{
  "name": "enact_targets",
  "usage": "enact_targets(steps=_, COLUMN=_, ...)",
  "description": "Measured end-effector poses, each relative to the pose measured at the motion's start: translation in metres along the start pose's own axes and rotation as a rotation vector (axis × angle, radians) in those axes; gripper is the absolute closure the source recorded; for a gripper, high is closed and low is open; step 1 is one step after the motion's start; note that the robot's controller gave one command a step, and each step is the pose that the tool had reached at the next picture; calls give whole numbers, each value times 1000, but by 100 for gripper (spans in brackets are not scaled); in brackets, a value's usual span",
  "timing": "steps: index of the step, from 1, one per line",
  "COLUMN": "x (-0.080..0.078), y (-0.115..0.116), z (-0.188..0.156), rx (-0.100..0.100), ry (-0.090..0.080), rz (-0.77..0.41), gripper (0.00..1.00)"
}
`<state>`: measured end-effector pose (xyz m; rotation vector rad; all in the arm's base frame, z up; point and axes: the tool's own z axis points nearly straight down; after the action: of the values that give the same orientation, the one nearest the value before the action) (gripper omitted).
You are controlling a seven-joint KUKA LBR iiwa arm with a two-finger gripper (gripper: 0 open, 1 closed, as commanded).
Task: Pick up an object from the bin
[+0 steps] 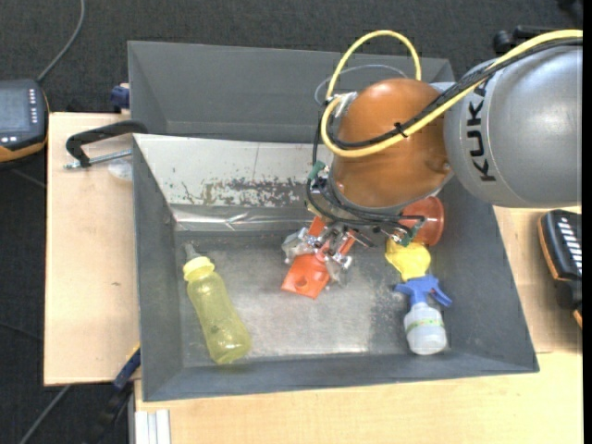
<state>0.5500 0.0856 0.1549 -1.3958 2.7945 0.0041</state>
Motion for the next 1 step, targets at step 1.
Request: enact_targets(steps=1, x=0, y=0, z=0, rx=0, ry=0, rz=0, gripper=100)
